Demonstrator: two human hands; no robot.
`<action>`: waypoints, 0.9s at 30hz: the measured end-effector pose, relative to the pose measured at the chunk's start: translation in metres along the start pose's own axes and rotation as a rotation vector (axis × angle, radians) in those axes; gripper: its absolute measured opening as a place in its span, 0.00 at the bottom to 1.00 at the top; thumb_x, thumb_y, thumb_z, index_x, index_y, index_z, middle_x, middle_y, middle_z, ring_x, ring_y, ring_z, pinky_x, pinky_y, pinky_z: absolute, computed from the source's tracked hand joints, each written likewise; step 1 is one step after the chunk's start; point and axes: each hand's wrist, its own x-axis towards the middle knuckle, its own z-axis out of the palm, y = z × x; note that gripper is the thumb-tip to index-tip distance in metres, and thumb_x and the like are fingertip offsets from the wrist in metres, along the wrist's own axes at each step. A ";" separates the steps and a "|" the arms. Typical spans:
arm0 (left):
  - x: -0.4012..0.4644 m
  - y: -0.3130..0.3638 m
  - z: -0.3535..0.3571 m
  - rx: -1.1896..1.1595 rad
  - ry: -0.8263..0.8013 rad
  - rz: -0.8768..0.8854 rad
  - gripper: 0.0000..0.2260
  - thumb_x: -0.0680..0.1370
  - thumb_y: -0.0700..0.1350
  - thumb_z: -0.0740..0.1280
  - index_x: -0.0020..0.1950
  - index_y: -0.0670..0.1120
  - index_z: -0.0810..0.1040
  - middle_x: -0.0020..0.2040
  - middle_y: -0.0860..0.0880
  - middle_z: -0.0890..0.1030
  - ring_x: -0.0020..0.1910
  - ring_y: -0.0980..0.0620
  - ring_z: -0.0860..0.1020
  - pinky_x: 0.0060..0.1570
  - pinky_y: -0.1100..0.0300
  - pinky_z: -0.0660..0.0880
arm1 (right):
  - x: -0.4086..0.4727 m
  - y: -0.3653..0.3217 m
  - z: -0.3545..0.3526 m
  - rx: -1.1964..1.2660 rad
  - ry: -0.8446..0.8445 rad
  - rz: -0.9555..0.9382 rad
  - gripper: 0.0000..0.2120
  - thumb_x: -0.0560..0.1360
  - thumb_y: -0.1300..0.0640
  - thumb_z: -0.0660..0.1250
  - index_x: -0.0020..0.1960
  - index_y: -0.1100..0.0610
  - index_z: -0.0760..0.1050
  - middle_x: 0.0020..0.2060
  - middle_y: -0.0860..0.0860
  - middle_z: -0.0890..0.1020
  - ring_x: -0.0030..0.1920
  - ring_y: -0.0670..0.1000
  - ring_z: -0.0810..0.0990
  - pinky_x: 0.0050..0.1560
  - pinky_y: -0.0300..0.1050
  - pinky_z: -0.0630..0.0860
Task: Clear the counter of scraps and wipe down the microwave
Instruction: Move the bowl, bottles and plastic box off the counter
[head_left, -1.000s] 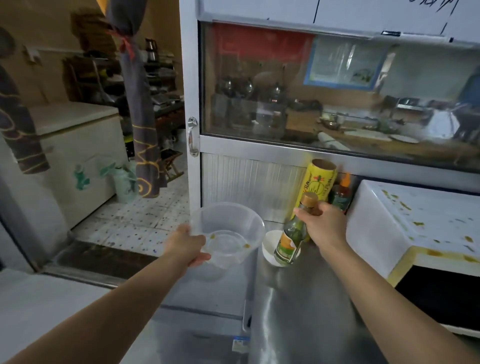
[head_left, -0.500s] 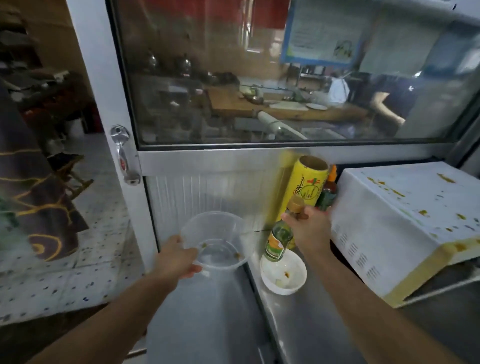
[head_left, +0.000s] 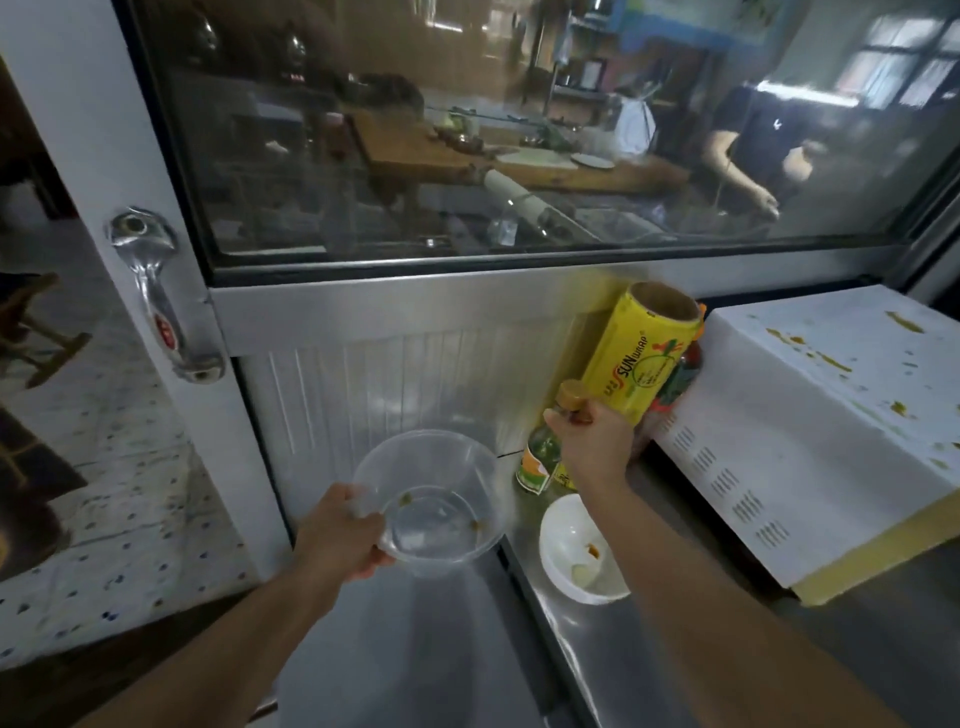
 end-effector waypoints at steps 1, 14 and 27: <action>0.004 -0.002 0.000 -0.008 -0.012 -0.004 0.15 0.74 0.35 0.64 0.57 0.49 0.68 0.43 0.42 0.81 0.25 0.51 0.78 0.25 0.62 0.72 | 0.004 0.004 0.008 0.000 0.003 0.021 0.11 0.70 0.56 0.72 0.36 0.62 0.75 0.35 0.58 0.80 0.38 0.57 0.76 0.37 0.47 0.66; 0.032 -0.011 0.016 0.048 -0.064 -0.019 0.14 0.73 0.34 0.64 0.44 0.55 0.70 0.43 0.47 0.80 0.32 0.50 0.81 0.32 0.59 0.75 | 0.038 0.037 0.057 -0.101 0.028 0.030 0.13 0.70 0.54 0.72 0.39 0.64 0.77 0.38 0.59 0.81 0.41 0.60 0.78 0.38 0.43 0.65; 0.029 -0.017 0.029 0.041 -0.058 -0.029 0.13 0.74 0.35 0.65 0.55 0.49 0.71 0.43 0.45 0.80 0.32 0.49 0.80 0.31 0.59 0.73 | 0.033 0.037 0.045 -0.076 -0.148 0.046 0.19 0.70 0.55 0.73 0.56 0.63 0.75 0.52 0.57 0.82 0.54 0.57 0.79 0.49 0.44 0.70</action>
